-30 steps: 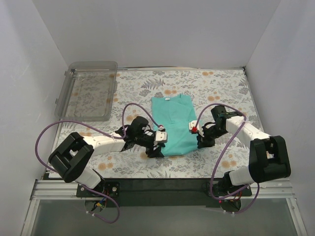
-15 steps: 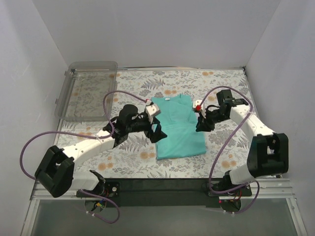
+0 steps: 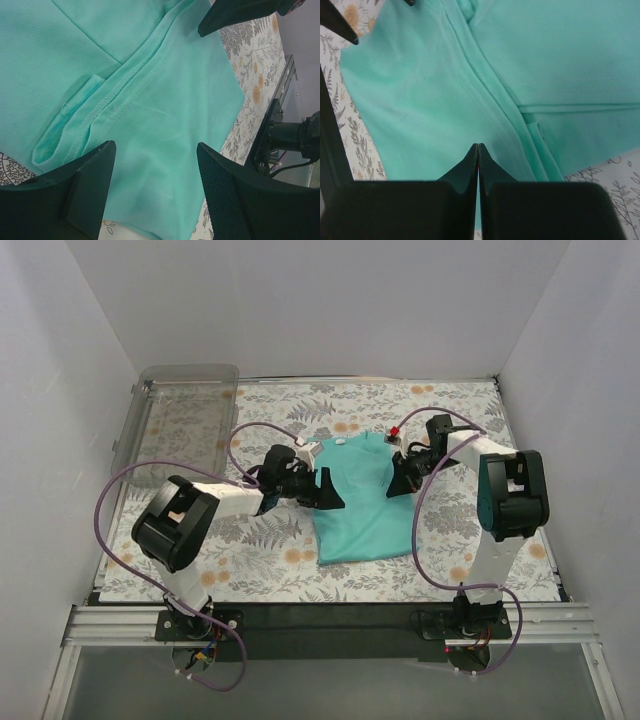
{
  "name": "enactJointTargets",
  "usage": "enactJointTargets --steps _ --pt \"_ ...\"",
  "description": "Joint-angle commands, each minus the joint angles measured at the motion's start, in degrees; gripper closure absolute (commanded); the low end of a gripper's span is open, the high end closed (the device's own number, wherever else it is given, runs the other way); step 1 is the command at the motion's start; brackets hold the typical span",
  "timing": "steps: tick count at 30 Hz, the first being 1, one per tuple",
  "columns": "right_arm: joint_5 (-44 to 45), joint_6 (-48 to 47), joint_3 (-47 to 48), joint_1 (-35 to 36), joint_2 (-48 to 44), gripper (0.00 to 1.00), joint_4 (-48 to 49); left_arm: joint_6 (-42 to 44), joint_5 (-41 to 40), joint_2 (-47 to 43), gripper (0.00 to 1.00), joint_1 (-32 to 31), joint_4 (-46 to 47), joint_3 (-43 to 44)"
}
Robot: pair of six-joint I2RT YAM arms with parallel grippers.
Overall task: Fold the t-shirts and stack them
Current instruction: Fold the tshirt
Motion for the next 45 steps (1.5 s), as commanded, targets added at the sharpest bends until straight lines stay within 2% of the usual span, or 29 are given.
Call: enactJointTargets --steps 1,11,16,19,20,21,23,24,26,31,33,34,36,37,38,39,40,41,45 --pt "1.98 2.54 3.39 -2.05 2.35 0.96 1.28 -1.24 -1.64 0.08 0.39 0.80 1.36 0.03" --pt "6.56 3.42 6.73 -4.86 4.65 0.95 3.13 2.72 -4.11 1.06 0.37 2.82 -2.51 1.52" --pt "4.37 2.37 8.14 -6.62 -1.74 0.91 2.70 6.06 -8.94 -6.49 0.31 5.02 -2.69 2.84" --pt "1.99 -3.67 6.22 -7.16 -7.64 0.78 0.25 7.73 -10.62 -11.42 0.26 6.69 -5.50 4.15" --pt "1.38 -6.13 4.64 -7.24 -9.31 0.68 -0.46 7.82 -9.74 -12.47 0.26 7.04 -8.29 4.50" --pt "0.33 -12.94 1.32 -7.24 -12.46 0.63 -1.43 7.65 -9.30 -14.22 0.26 7.48 -9.89 4.42" --pt "-0.03 -18.17 -3.09 -7.15 -15.37 0.55 -2.32 6.16 -6.59 -15.90 0.26 7.48 -13.85 2.50" --pt "-0.38 -21.85 -6.85 -7.24 -17.39 0.54 -2.40 5.02 -5.88 -16.69 0.26 7.48 -14.47 1.36" --pt "-0.47 -22.68 -8.81 -7.07 -18.20 0.53 -2.23 2.56 -5.08 -19.16 0.26 7.57 -15.70 -1.19" --pt "-3.01 -18.19 -9.52 -7.07 -17.41 0.51 -4.67 -3.25 -4.47 -23.72 0.29 7.57 -19.92 -7.26" --pt "-4.59 -23.53 -10.40 -7.07 -19.85 0.51 -7.75 -3.34 -2.97 -27.50 0.29 7.48 -20.27 -8.84" --pt "-4.77 -32.00 -11.27 -7.15 -20.91 0.50 -11.77 -2.82 -1.66 -28.82 0.29 7.48 -20.62 -10.50" --pt "-3.56 -40.22 -14.35 -6.72 -23.89 0.46 -17.40 -0.28 -0.60 -33.39 0.29 6.35 -20.71 -12.01" --pt "-2.76 -46.00 -15.40 -6.45 -24.78 0.45 -19.70 4.00 -0.51 -34.97 0.29 5.47 -20.97 -12.97" --pt "-2.23 -55.28 -17.67 -6.19 -25.58 0.39 -21.81 6.56 -0.51 -37.68 0.29 2.59 -20.89 -13.33" --pt "-1.18 -58.94 -18.74 -6.10 -27.24 0.36 -23.48 9.55 -0.51 -39.19 0.29 0.82 -20.98 -13.59" --pt "-0.30 -61.85 -19.97 -6.01 -28.04 0.33 -23.93 16.89 -1.73 -40.33 0.29 -1.02 -20.98 -14.03" --pt "0.75 -66.32 -21.98 -5.23 -28.74 0.30 -23.94 20.61 -2.35 -41.30 0.29 -4.70 -20.89 -14.30" --pt "2.96 -69.35 -24.90 -3.64 -30.86 0.25 -22.45 41.62 -0.78 -44.82 0.28 -10.18 -21.59 -16.93"
